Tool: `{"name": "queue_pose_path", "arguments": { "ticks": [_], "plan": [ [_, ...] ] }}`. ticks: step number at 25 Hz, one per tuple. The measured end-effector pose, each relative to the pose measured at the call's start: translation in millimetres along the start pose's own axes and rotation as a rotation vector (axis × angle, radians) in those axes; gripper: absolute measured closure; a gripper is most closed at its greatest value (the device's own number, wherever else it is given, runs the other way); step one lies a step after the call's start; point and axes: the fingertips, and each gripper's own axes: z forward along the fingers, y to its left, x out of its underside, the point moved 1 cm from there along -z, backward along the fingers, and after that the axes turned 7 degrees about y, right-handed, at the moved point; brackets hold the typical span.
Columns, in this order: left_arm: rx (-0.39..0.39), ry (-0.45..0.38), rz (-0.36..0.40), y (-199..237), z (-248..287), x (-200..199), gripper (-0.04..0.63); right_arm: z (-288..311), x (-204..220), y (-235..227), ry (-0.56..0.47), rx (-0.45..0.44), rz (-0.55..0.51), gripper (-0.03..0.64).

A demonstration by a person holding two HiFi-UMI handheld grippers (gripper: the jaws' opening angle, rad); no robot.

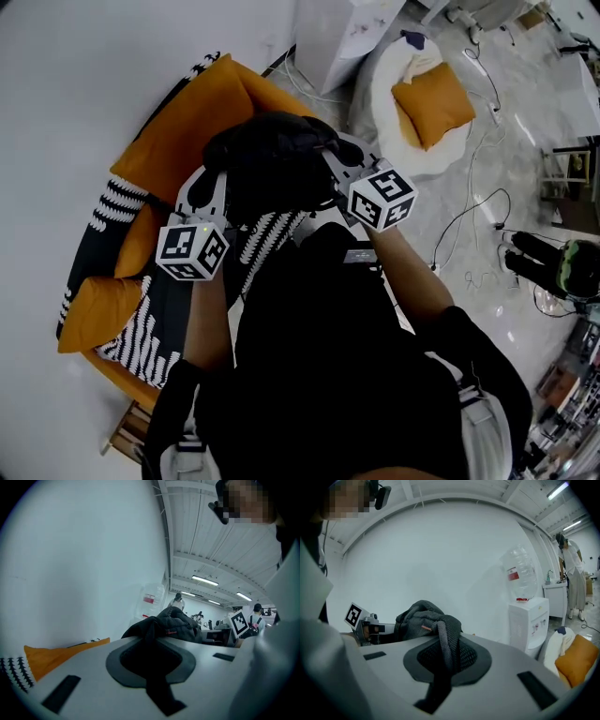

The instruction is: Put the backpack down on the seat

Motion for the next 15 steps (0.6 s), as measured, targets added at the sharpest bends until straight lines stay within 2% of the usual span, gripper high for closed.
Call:
{"name": "queue_pose_path", "arguments": {
  "ticks": [8, 15],
  "plan": [
    [-0.059, 0.079, -0.022, 38, 49, 19, 0.552, 56, 19, -37, 0.064, -0.021, 0.031, 0.574],
    [-0.114, 0.176, -0.087, 74, 83, 54, 0.552, 109, 44, -64, 0.157, -0.063, 0.072, 0.574]
  ]
}}
